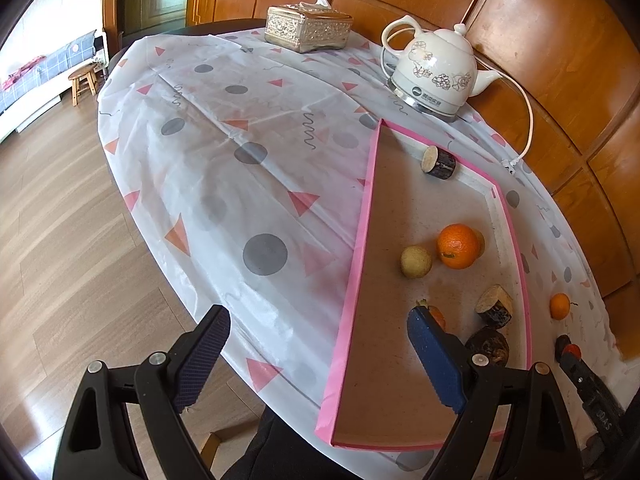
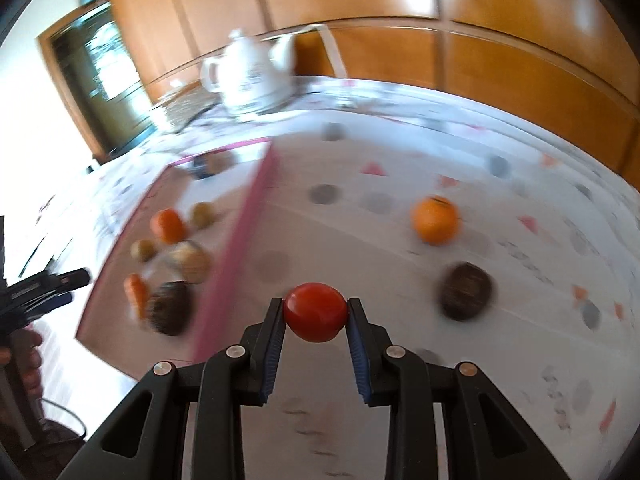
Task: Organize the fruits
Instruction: 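Carry the tomato with the right tool into the tray and release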
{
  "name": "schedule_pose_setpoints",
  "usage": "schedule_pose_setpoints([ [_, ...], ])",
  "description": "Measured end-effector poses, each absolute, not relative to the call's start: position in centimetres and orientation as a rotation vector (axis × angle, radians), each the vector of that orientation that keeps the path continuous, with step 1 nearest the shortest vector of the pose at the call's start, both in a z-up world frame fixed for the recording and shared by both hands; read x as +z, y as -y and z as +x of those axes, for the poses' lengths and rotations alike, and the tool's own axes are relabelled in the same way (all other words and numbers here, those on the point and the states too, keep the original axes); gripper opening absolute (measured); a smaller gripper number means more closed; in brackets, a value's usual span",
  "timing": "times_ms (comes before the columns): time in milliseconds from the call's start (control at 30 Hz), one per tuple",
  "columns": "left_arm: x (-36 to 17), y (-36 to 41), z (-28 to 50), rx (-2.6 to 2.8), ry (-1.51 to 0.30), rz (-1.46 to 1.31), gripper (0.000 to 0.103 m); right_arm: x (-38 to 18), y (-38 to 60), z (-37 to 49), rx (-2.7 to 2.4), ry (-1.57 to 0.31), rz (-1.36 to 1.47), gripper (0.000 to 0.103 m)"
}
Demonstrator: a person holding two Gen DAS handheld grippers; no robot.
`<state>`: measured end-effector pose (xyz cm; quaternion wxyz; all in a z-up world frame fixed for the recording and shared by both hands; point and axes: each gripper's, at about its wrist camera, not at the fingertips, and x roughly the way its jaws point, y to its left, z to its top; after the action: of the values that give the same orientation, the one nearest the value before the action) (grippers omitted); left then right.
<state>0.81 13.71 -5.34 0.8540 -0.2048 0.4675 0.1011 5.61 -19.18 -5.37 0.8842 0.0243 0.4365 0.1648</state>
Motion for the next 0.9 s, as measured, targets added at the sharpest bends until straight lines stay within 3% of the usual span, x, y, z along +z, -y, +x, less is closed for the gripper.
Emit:
schedule_pose_setpoints([
  [400, -6.1, -15.5, 0.6, 0.251, -0.979, -0.489, 0.090, -4.0, 9.6, 6.9, 0.555, -0.880, -0.101, 0.031],
  [900, -6.8, -15.7, 0.7, 0.255, -0.999, -0.486, 0.090, -7.7, 2.0, 10.1, 0.601, -0.958, -0.280, 0.031],
])
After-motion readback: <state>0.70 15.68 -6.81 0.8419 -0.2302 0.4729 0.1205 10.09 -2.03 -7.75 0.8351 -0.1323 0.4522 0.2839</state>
